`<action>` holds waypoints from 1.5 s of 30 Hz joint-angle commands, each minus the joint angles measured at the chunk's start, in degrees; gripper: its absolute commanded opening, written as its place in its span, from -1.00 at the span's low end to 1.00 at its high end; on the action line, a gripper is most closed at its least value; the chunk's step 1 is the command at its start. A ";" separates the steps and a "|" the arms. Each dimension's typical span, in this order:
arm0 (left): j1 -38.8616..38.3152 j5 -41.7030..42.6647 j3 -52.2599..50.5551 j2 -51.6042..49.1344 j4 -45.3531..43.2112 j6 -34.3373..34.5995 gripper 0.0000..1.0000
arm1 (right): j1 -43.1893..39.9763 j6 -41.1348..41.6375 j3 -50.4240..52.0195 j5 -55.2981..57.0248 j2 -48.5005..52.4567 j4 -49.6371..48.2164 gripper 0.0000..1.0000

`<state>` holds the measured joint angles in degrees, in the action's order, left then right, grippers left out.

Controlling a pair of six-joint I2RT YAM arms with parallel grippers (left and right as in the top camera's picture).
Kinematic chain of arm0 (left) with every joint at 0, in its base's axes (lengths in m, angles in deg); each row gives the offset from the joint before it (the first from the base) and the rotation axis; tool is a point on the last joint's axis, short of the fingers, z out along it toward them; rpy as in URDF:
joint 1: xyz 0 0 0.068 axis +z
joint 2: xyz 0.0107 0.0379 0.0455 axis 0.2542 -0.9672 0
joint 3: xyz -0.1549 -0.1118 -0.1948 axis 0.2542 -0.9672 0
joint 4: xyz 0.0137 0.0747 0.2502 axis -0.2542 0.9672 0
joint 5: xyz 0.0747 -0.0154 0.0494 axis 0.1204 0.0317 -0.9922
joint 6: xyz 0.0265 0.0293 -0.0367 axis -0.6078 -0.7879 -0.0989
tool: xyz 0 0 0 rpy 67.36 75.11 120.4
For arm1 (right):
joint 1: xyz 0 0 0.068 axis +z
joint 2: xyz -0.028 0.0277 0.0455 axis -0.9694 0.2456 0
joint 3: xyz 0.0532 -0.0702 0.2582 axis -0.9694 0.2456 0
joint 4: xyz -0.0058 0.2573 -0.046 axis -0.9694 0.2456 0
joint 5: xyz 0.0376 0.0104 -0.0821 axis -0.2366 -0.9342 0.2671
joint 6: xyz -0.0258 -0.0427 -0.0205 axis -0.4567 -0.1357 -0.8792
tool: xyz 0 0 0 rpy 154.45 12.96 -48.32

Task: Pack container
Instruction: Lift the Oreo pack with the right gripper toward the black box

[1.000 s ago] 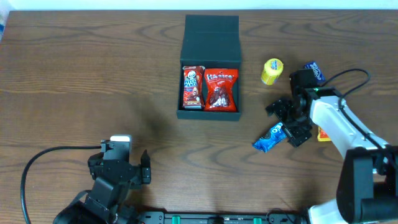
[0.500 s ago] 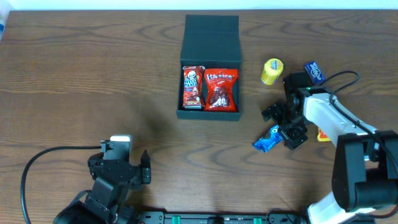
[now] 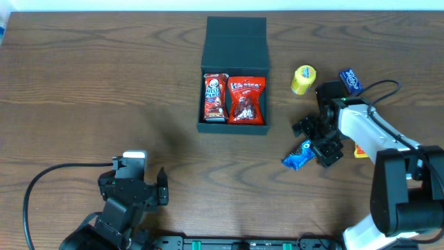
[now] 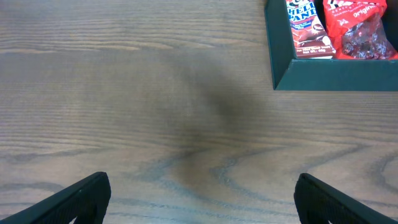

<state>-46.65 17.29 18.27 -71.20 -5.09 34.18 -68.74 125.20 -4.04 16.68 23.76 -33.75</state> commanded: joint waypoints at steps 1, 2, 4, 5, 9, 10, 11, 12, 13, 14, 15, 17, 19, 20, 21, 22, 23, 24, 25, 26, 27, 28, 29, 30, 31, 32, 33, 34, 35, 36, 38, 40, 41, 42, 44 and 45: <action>0.33 -1.03 -0.50 0.26 0.11 -0.81 0.91 | 0.55 1.22 0.59 0.44 0.42 0.07 0.58; 0.33 -1.03 -0.50 0.26 0.13 -0.81 0.90 | 0.55 1.22 0.59 0.42 0.42 0.11 0.40; 0.33 -1.03 -0.50 0.26 0.13 -0.81 0.90 | 0.55 1.22 0.59 0.42 0.42 0.11 0.26; 0.33 -1.03 -0.50 0.26 0.13 -0.81 0.91 | 0.55 1.22 0.59 0.42 0.42 0.13 0.26; 0.33 -1.03 -0.50 0.26 0.13 -0.81 0.91 | 0.55 1.22 0.59 0.42 0.42 0.39 0.15; 0.33 -1.03 -0.50 0.26 0.13 -0.81 0.90 | 0.55 1.22 0.59 0.42 0.42 0.57 0.13; 0.33 -1.03 -0.50 0.26 0.13 -0.81 0.91 | 0.55 1.22 0.59 0.44 0.42 0.70 0.08; 0.33 -1.03 -0.50 0.26 0.13 -0.81 0.91 | 0.55 1.22 0.59 0.44 0.42 0.76 0.06; 0.33 -1.03 -0.50 0.26 0.13 -0.81 0.90 | 0.55 1.22 0.59 0.44 0.42 0.79 0.02; 0.33 -1.03 -0.50 0.26 0.13 -0.81 0.91 | 0.55 1.22 0.59 0.42 0.42 0.81 -0.03; 0.33 -1.03 -0.50 0.26 0.13 -0.81 0.91 | 0.55 1.22 0.59 0.42 0.42 0.81 -0.06; 0.33 -1.03 -0.50 0.26 0.13 -0.81 0.90 | 0.55 1.25 0.59 0.42 0.42 0.83 -0.06; 0.33 -1.03 -0.50 0.26 0.13 -0.81 0.91 | 0.55 1.22 0.59 0.42 0.42 0.83 -0.08; 0.33 -1.03 -0.50 0.26 0.13 -0.81 0.90 | 0.55 1.22 0.59 0.42 0.42 0.92 -0.09; 0.33 -1.03 -0.50 0.26 0.11 -0.81 0.91 | 0.55 1.22 0.59 0.42 0.42 0.98 -0.09; 0.33 -1.03 -0.50 0.26 0.11 -0.81 0.91 | 0.55 1.22 0.59 0.42 0.42 1.01 -0.10; 0.33 -1.03 -0.50 0.26 0.11 -0.81 0.91 | 0.55 1.22 0.59 0.42 0.42 1.05 -0.12; 0.33 -1.03 -0.50 0.26 0.13 -0.81 0.91 | 0.55 1.22 0.59 0.42 0.42 1.18 -0.15; 0.33 -1.03 -0.50 0.26 0.13 -0.81 0.90 | 0.55 1.22 0.59 0.42 0.42 1.18 -0.18; 0.33 -1.03 -0.50 0.26 0.11 -0.81 0.90 | 0.55 1.25 0.59 0.42 0.42 1.18 -0.21; 0.33 -1.03 -0.50 0.26 0.13 -0.81 0.90 | 0.57 1.25 0.59 0.42 0.42 1.18 -0.25; 0.33 -1.03 -0.50 0.26 0.13 -0.81 0.91 | 0.61 1.22 0.59 0.42 0.42 1.18 -0.29; 0.33 -1.03 -0.50 0.26 0.13 -0.81 0.90 | 0.68 1.22 0.59 0.42 0.42 1.18 -0.31; 0.33 -1.03 -0.50 0.26 0.13 -0.81 0.90 | 0.83 1.22 0.59 0.44 0.42 1.18 -0.32; 0.33 -1.03 -0.50 0.26 0.11 -0.81 0.91 | 0.98 1.25 0.59 0.44 0.42 1.18 -0.36; 0.33 -1.03 -0.50 0.26 0.13 -0.81 0.90 | 1.14 1.25 0.59 0.46 0.42 1.16 -0.38; 0.33 -1.03 -0.50 0.26 0.13 -0.81 0.90 | 1.25 1.25 0.59 0.57 0.42 1.16 -0.40; 0.33 -1.03 -0.50 0.26 0.13 -0.81 0.90 | 1.42 1.25 0.59 0.66 0.42 1.18 -0.42; 0.33 -1.03 -0.50 0.26 0.11 -0.81 0.90 | 1.49 1.22 0.59 0.66 0.42 1.18 -0.43; 0.33 -1.03 -0.50 0.26 0.13 -0.81 0.91 | 1.57 1.22 0.59 0.79 0.42 1.22 -0.44; 0.33 -1.03 -0.50 0.26 0.11 -0.81 0.90 | 1.84 1.22 0.59 1.07 0.39 1.22 -0.47; 0.33 -1.03 -0.50 0.26 0.13 -0.81 0.90 | 2.19 1.25 0.59 1.11 0.39 1.18 -0.49; 0.33 -1.03 -0.50 0.26 0.13 -0.81 0.90 | 2.36 1.25 0.59 1.11 0.39 1.18 -0.49; 0.33 -1.03 -0.50 0.26 0.11 -0.81 0.90 | 2.54 1.25 0.59 1.14 0.35 1.16 -0.49; 0.33 -1.03 -0.50 0.26 0.11 -0.81 0.91 | 2.97 1.22 0.59 1.11 0.09 1.18 -0.50; 0.33 -1.03 -0.50 0.26 0.11 -0.81 0.90 | 3.15 1.22 0.59 1.11 -0.17 1.22 -0.50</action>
<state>-46.65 17.27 18.27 -71.20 -5.09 34.18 -66.81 126.25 -3.89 17.16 23.65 -32.61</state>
